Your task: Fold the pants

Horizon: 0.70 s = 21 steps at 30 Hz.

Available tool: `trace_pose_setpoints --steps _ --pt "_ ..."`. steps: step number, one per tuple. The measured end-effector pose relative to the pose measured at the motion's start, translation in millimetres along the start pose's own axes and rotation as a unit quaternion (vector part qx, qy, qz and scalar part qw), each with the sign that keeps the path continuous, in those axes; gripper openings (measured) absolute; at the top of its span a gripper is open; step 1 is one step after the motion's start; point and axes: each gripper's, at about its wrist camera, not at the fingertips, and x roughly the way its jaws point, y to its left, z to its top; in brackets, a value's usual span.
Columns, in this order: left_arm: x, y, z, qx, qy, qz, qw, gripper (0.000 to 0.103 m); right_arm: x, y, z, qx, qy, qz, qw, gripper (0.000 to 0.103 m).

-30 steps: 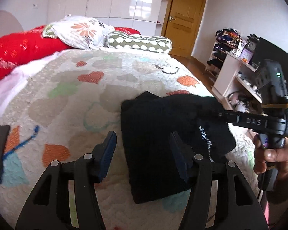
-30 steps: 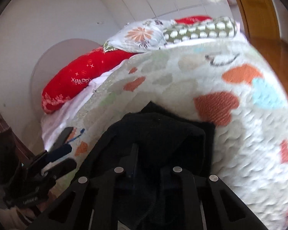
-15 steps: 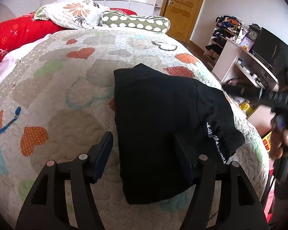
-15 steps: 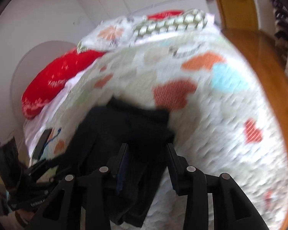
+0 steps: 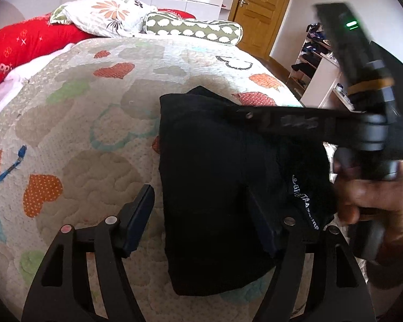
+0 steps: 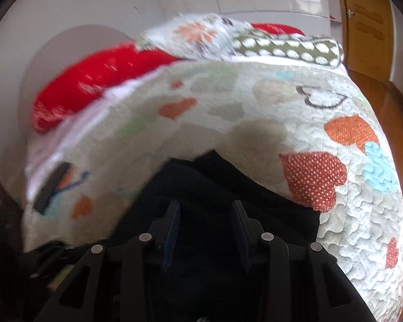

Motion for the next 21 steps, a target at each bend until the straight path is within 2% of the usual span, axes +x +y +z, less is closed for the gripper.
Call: trace_pose_setpoints --steps 6,10,14,17,21 --pt "7 3 1 -0.008 0.001 -0.004 1.0 0.074 34 -6 8 -0.003 0.009 -0.042 0.999 0.037" --pt "8 4 2 -0.011 0.003 -0.003 0.9999 0.074 45 -14 14 0.012 0.016 -0.037 0.999 0.037" --pt "6 2 1 -0.007 0.002 0.005 1.0 0.074 32 -18 13 0.029 0.006 -0.019 0.999 0.037" --pt "5 0 0 -0.007 0.001 0.01 0.9999 0.074 5 -19 8 0.049 -0.017 -0.004 0.999 0.037" --pt "4 -1 -1 -0.008 -0.002 0.015 0.9998 0.074 -29 -10 -4 0.029 -0.034 -0.006 0.999 0.037"
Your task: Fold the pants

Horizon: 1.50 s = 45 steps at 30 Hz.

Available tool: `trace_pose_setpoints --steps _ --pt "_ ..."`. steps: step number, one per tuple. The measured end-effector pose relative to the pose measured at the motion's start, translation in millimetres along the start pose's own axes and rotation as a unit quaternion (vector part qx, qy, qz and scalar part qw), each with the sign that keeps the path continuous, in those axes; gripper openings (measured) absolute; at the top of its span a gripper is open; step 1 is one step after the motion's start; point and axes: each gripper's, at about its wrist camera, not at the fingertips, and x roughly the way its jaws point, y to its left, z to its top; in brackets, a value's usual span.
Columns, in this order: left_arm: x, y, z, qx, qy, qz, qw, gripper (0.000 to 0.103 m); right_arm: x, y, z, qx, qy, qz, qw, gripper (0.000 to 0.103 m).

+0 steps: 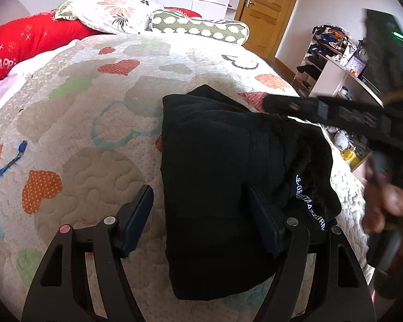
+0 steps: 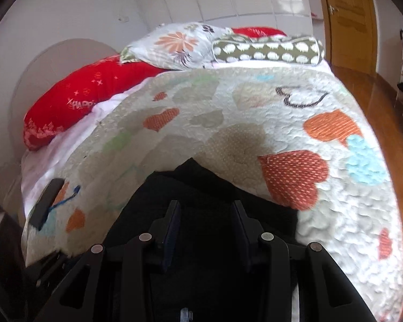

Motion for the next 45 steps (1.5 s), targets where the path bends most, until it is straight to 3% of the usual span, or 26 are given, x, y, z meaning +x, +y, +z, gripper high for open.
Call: trace_pose_setpoints --steps 6,12,15,24,28,33,45 --pt "-1 -2 0 -0.001 -0.001 0.011 0.9999 0.074 -25 3 -30 -0.017 0.011 0.002 1.0 0.037" --pt "0 -6 -1 0.004 -0.003 0.022 0.9998 0.074 -25 -1 -66 -0.023 0.038 -0.018 0.999 0.038" --pt "-1 -9 -1 0.009 -0.006 0.03 0.9995 0.074 -25 -5 -79 -0.026 0.031 -0.029 0.999 0.038" --pt "-1 -15 -1 0.018 -0.01 0.053 0.9984 0.075 -47 -7 -82 -0.02 0.029 -0.028 0.999 0.038" --pt "-1 -17 -2 0.023 -0.009 0.064 0.9977 0.075 -41 -15 -93 -0.001 0.035 -0.027 0.999 0.046" --pt "-3 -21 -2 0.035 -0.014 0.077 0.9963 0.075 -42 -20 -99 0.015 0.028 -0.019 0.999 0.047" --pt "-6 -22 -3 0.032 -0.021 0.079 0.9961 0.075 -58 -17 -90 0.014 0.021 -0.016 1.0 0.047"
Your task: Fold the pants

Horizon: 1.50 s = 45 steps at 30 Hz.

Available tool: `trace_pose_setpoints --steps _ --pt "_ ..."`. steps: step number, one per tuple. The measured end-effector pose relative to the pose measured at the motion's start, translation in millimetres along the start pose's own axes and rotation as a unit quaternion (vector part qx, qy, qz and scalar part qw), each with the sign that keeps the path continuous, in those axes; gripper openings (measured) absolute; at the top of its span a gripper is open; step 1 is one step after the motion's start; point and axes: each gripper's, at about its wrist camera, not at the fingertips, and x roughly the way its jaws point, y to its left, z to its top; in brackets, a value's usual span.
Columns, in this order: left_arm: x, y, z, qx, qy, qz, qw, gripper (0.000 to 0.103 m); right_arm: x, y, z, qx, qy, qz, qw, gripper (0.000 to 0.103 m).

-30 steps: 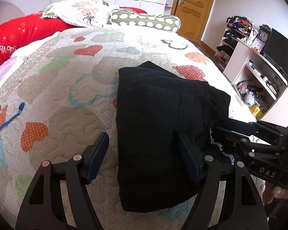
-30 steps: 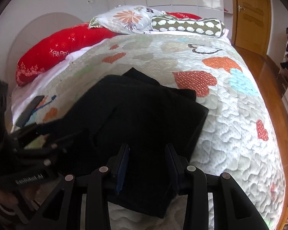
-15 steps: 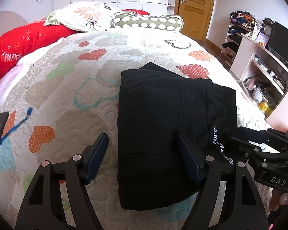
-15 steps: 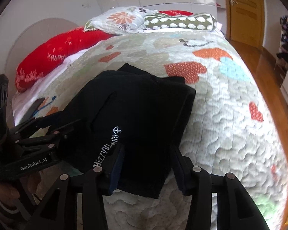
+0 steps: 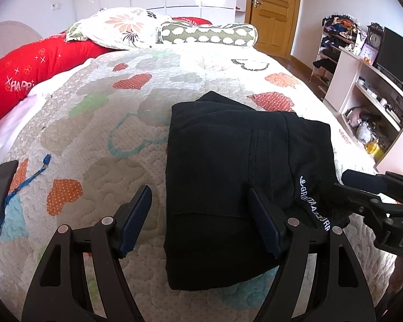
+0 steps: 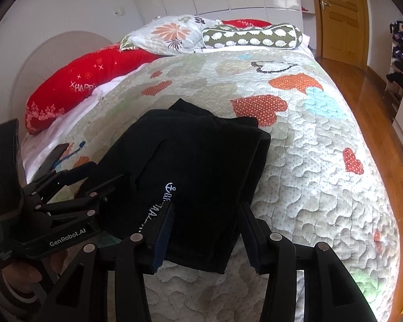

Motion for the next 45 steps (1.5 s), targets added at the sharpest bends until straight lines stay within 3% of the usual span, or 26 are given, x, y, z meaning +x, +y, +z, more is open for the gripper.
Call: trace_pose_setpoints --steps 10,14,16,22,24,29,32,34,41,45 --pt "-15 20 13 -0.026 -0.009 -0.053 0.9982 0.075 18 -5 9 0.013 0.005 -0.005 1.0 0.047" --pt "-10 27 18 -0.037 -0.003 -0.053 0.9979 0.075 24 -14 13 0.042 0.001 0.024 0.999 0.047" --pt "-5 29 20 -0.04 0.005 -0.052 0.9978 0.075 25 -15 16 0.041 -0.01 0.041 0.998 0.041" --pt "4 27 16 -0.043 0.014 -0.056 0.9974 0.075 12 -10 16 0.004 -0.026 0.024 0.999 0.025" --pt "11 23 12 -0.039 0.025 -0.06 0.9971 0.075 14 -13 13 -0.004 -0.015 0.0 1.0 0.025" --pt "12 19 11 -0.031 0.028 -0.064 0.9971 0.075 15 -32 7 0.044 -0.007 0.025 0.999 0.025" --pt "11 22 15 -0.032 0.026 -0.063 0.9971 0.075 7 -40 9 0.068 -0.016 0.025 0.997 0.03" --pt "11 23 15 -0.032 0.026 -0.062 0.9973 0.075 3 -44 10 0.08 -0.023 0.04 0.996 0.045" --pt "13 26 13 -0.033 0.029 -0.069 0.9967 0.075 13 -39 9 0.089 -0.005 0.055 0.995 0.047" --pt "14 39 14 -0.055 0.04 -0.103 0.9924 0.075 19 -39 6 0.092 -0.004 0.074 0.993 0.057"
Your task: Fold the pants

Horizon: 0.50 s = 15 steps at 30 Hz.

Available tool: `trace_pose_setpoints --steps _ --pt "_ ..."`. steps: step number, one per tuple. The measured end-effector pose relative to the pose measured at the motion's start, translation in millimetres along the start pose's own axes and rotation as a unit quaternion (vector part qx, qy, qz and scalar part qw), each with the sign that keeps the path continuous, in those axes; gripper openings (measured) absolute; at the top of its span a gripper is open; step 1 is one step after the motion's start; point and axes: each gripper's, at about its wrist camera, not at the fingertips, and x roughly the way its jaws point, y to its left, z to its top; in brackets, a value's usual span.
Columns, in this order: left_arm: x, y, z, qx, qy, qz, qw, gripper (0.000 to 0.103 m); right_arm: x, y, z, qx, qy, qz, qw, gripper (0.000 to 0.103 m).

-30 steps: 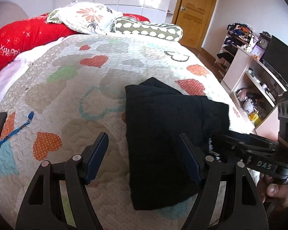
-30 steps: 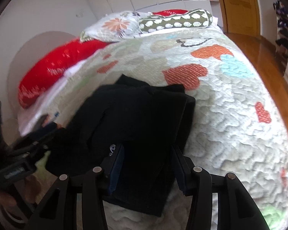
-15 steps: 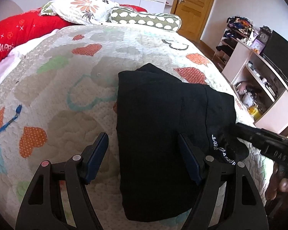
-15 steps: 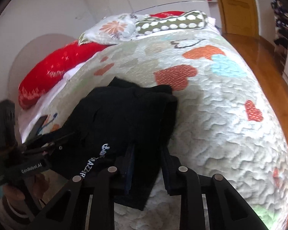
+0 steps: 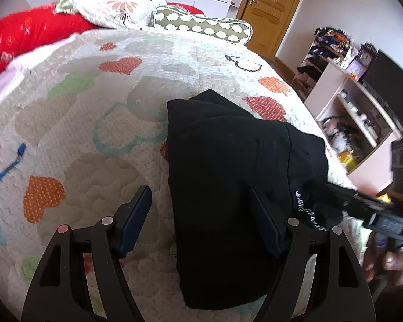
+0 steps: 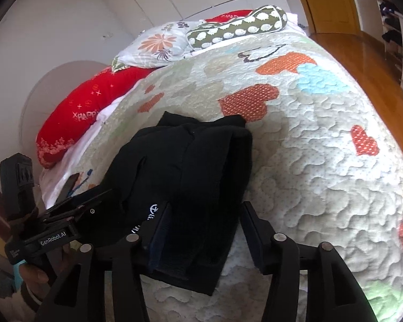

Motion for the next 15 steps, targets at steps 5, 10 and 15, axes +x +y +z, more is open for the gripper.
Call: trace_pose_setpoints --steps 5,10,15 --pt "-1 16 4 -0.036 0.009 -0.044 0.9983 0.075 10 -8 2 0.017 0.002 0.019 1.0 0.062" --pt "13 16 7 -0.039 0.031 -0.061 0.9969 0.075 22 -11 6 0.018 0.003 0.045 0.999 0.069" --pt "28 13 8 -0.044 0.051 -0.081 0.9945 0.092 31 -7 8 0.005 0.001 0.059 0.998 0.077"
